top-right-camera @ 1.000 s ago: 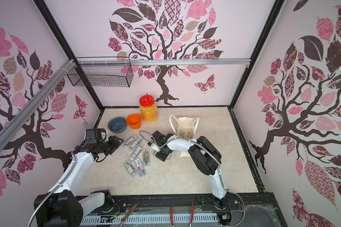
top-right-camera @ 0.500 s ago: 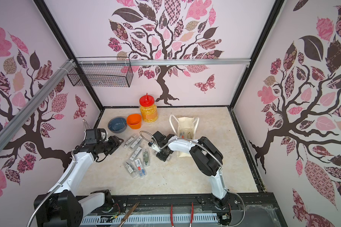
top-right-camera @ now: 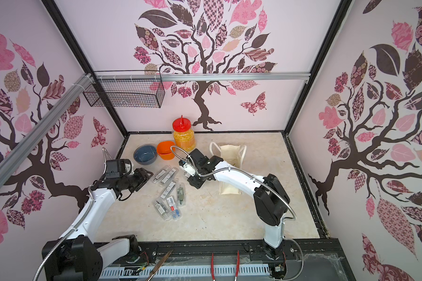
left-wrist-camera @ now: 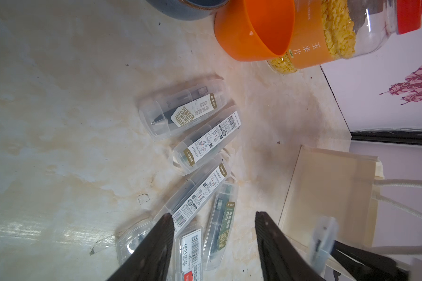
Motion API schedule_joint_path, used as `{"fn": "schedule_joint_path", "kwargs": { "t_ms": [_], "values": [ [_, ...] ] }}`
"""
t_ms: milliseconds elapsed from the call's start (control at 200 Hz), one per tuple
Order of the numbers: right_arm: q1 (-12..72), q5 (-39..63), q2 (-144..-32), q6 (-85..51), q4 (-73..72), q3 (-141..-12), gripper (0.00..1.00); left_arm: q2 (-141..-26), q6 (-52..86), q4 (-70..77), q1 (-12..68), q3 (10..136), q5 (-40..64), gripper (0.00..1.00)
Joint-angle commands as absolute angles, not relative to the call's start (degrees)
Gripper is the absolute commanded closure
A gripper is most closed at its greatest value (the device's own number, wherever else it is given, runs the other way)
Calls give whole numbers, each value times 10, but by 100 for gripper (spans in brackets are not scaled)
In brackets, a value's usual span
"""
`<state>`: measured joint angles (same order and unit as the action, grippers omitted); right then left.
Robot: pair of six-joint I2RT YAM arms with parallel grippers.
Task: Put the compass set into the canvas bag
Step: Pick up the compass set at the center of the board, then place the compass set in the canvas bag.
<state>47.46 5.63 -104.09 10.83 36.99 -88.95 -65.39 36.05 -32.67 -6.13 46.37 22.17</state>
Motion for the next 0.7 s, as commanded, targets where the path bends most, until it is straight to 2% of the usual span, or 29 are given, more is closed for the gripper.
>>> {"fn": "schedule_joint_path", "kwargs": {
  "t_ms": [0,335,540,695],
  "values": [
    [460,84,-978,73,380,-949,53,-641,362,-322,-62,445,224,42],
    [371,103,-903,-12,347,-1004,54,-642,364,-318,-62,442,229,42],
    [279,104,-867,-116,304,-972,56,-643,366,-313,-62,440,230,42],
    [246,84,-872,-168,316,-947,56,-645,366,-312,-62,439,232,42]
  ]
}}
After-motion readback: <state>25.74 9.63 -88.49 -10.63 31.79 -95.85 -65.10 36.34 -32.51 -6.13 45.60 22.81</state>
